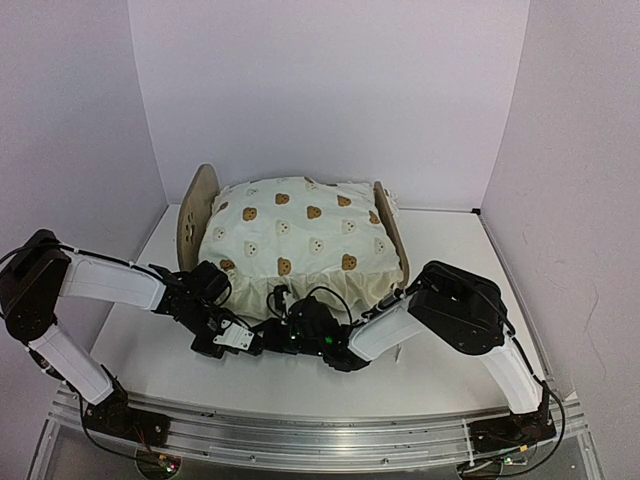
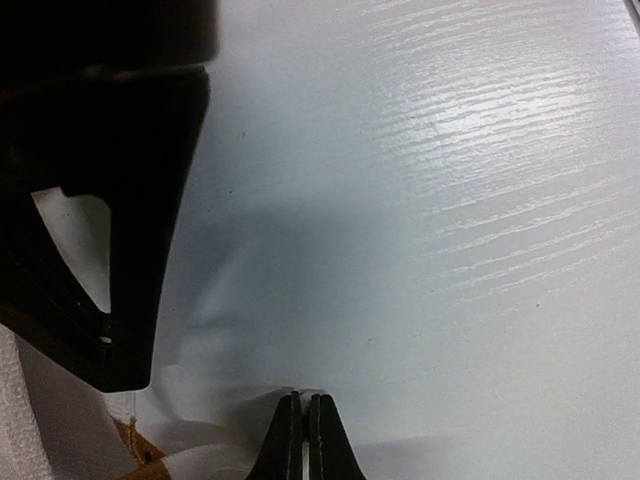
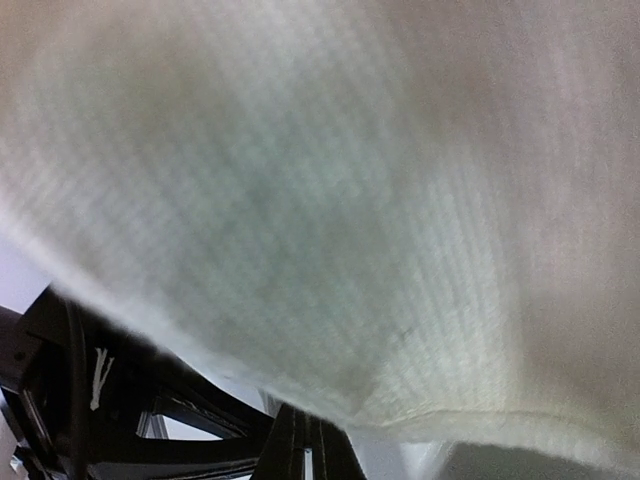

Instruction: Set up the pet bed

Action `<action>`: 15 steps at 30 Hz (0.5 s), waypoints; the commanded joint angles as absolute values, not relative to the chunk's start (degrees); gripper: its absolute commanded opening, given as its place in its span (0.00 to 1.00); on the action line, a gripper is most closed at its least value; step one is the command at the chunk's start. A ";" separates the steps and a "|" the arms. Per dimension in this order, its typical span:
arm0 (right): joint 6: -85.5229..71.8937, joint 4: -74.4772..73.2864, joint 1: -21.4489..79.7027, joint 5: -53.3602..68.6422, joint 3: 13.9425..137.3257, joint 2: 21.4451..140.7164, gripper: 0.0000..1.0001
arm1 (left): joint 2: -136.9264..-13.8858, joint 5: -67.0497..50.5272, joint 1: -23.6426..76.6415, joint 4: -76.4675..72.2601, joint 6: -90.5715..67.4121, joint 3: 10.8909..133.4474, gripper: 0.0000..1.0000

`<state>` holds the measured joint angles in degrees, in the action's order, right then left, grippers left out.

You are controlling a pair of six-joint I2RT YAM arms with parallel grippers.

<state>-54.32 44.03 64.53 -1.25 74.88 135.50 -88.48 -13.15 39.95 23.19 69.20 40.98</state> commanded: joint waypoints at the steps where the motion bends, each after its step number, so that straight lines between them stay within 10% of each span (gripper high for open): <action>1: -54.40 45.87 64.72 -0.45 74.62 131.51 0.00 | -87.85 -9.54 39.45 19.15 67.07 40.05 0.00; 15: -48.96 36.62 64.86 -3.04 73.67 125.72 0.00 | -74.59 -17.12 27.83 35.24 47.40 54.32 0.00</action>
<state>-52.20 40.11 64.63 -1.60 74.06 131.21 -80.10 -14.39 32.03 28.48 55.51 47.68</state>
